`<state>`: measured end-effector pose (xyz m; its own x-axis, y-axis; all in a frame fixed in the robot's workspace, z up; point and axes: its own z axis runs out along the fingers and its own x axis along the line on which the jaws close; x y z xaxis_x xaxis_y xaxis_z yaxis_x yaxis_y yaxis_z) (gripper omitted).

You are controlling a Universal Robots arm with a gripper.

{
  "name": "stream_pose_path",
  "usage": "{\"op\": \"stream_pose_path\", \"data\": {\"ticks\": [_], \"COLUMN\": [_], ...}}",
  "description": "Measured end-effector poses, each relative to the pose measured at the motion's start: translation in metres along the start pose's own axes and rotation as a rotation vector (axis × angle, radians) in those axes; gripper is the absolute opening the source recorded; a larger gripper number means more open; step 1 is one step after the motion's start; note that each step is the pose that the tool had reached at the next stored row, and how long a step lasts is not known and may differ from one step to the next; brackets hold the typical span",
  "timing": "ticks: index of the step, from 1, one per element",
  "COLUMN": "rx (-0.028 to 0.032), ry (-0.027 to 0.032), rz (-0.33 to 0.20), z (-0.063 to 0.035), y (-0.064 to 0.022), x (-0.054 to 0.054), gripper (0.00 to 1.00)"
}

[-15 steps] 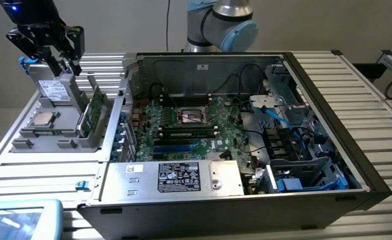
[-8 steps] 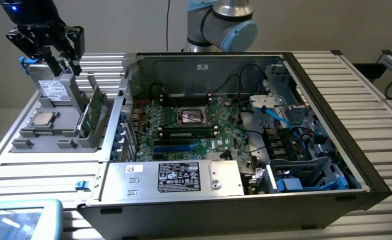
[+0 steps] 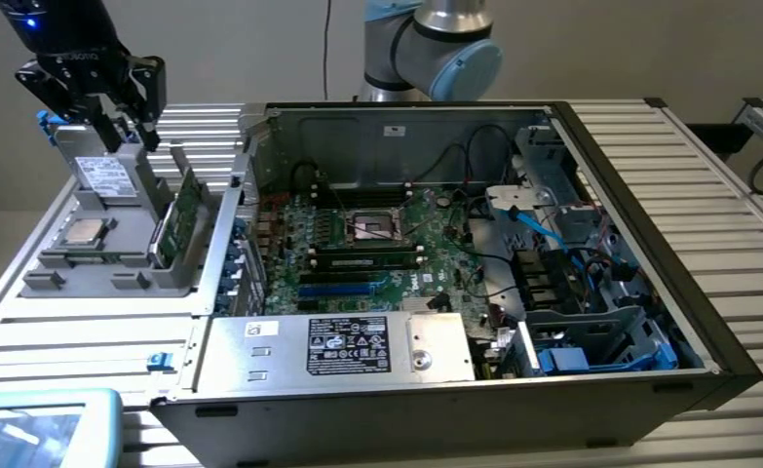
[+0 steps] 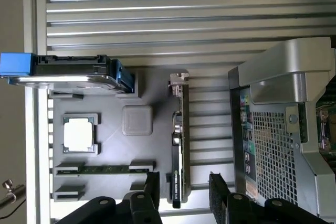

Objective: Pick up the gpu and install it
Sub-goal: 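Pick up the gpu and move the gpu toward the slot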

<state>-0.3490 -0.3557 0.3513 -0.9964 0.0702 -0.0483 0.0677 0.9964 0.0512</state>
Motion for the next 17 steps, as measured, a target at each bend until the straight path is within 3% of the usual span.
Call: {"op": "stream_pose_path", "data": {"ticks": [6, 11, 17], "rx": [0.0001, -0.0001, 0.0000], "ry": [0.0001, -0.0002, 0.0000], "rz": [0.000, 0.000, 0.000], "z": [0.0108, 0.0196, 0.0306], "y": [-0.0006, -0.0002, -0.0003], "x": [0.001, 0.014, 0.007], "gripper": [0.51, 0.51, 0.51]}}
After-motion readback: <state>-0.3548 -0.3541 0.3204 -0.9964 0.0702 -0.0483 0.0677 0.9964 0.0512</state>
